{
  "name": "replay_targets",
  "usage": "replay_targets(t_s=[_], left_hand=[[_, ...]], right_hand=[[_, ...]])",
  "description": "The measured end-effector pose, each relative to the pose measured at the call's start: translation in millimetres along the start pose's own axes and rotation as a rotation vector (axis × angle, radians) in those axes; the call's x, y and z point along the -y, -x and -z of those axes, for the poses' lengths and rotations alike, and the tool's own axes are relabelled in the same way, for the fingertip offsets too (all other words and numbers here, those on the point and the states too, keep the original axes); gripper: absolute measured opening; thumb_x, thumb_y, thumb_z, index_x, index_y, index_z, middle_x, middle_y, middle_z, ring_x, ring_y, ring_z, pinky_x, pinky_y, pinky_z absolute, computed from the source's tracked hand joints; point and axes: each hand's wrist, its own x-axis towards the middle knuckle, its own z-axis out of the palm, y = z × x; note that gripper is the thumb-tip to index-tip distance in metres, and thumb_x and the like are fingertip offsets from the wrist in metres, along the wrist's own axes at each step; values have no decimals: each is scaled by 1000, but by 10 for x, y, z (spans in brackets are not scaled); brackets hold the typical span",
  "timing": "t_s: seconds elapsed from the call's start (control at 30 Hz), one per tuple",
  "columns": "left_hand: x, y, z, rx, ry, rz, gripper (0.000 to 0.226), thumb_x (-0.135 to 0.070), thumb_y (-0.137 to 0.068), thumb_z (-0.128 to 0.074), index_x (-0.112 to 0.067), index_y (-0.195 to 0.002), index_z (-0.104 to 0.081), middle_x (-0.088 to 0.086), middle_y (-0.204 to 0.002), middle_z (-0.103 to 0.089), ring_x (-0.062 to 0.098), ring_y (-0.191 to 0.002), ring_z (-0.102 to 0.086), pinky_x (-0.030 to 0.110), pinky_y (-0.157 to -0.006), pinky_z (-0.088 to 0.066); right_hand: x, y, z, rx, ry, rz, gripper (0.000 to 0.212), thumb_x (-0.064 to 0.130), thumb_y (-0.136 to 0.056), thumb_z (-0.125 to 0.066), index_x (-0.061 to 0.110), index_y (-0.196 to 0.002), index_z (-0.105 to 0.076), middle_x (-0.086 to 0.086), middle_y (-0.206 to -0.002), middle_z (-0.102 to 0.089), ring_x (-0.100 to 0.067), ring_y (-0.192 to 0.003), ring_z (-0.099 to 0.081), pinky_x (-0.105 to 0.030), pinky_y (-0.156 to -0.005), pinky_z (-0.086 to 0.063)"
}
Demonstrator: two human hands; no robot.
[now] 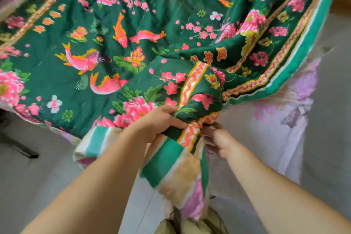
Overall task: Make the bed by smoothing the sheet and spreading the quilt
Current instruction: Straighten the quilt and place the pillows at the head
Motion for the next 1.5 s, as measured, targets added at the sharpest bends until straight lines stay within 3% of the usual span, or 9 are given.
replay_targets(t_s=[0.1,0.23,0.33,0.43,0.63,0.83,0.97,1.2,1.5], left_hand=[[-171,368,-70,149,118,-89,27,11,-78,-60,-10,-92,-69,6,-71,-70,16,-56,-65,23,-60,-57],[-413,900,-127,360,222,-184,27,4,-69,-60,-11,-87,-74,9,-75,-72,18,-61,-69,26,-63,-58],[-552,1162,-192,402,178,-190,24,-3,-67,-60,-8,-86,-73,11,-77,-72,20,-62,-69,29,-66,-58],[-579,1325,-264,392,94,-145,30,-1,-70,-63,-3,-100,-66,11,-80,-72,20,-63,-70,29,-66,-59],[-522,1411,-510,117,-434,-13,35,-2,-83,-67,-2,-117,-57,17,-112,-61,27,-92,-64,44,-89,-53],[-792,1387,-1500,-98,-503,-314,91,-46,-73,-76,-27,-147,-27,3,-144,-43,16,-128,-46,31,-106,-38],[-927,1180,-2503,-159,-539,-436,126,-63,-44,-81,-25,-147,-20,1,-138,-49,16,-128,-47,30,-108,-38],[-851,1157,-3819,-473,-777,-336,41,-23,-79,-64,-16,-119,-56,11,-114,-65,31,-107,-59,32,-81,-46],[-705,1290,-4011,-195,-673,-127,15,-3,-74,-61,-17,-78,-56,-1,-72,-53,18,-77,-51,22,-55,-38]], right_hand=[[23,255,84,59,-192,66,83,31,-65,-81,33,-137,-40,-5,-113,-64,-28,-106,-57,-33,-76,-44],[189,889,159,208,-492,337,105,31,-10,-95,27,-108,-58,-2,-79,-73,-18,-68,-70,-36,-71,-54],[429,1275,224,214,-751,447,61,16,-28,-85,13,-87,-67,-6,-76,-72,-21,-71,-70,-36,-78,-54],[679,1595,383,-50,-900,470,11,20,-76,-61,16,-86,-61,-5,-72,-69,-25,-81,-63,-35,-86,-48],[1059,1962,906,-269,-626,435,18,18,-87,-55,16,-70,-53,-2,-45,-62,-17,-39,-60,-27,-60,-49],[1202,2163,1341,-347,-339,549,21,16,-78,-72,5,-93,-63,-12,-85,-67,-25,-66,-62,-37,-67,-55],[1055,2225,1821,-226,-170,528,11,10,-79,-70,5,-87,-65,-12,-74,-67,-26,-64,-62,-36,-69,-55],[710,2320,2772,-111,26,449,35,21,-58,-77,8,-87,-63,-17,-92,-66,-31,-87,-64,-41,-78,-51],[282,2339,3098,-136,19,369,20,18,-72,-69,11,-84,-55,-13,-87,-61,-27,-81,-59,-35,-71,-48]])
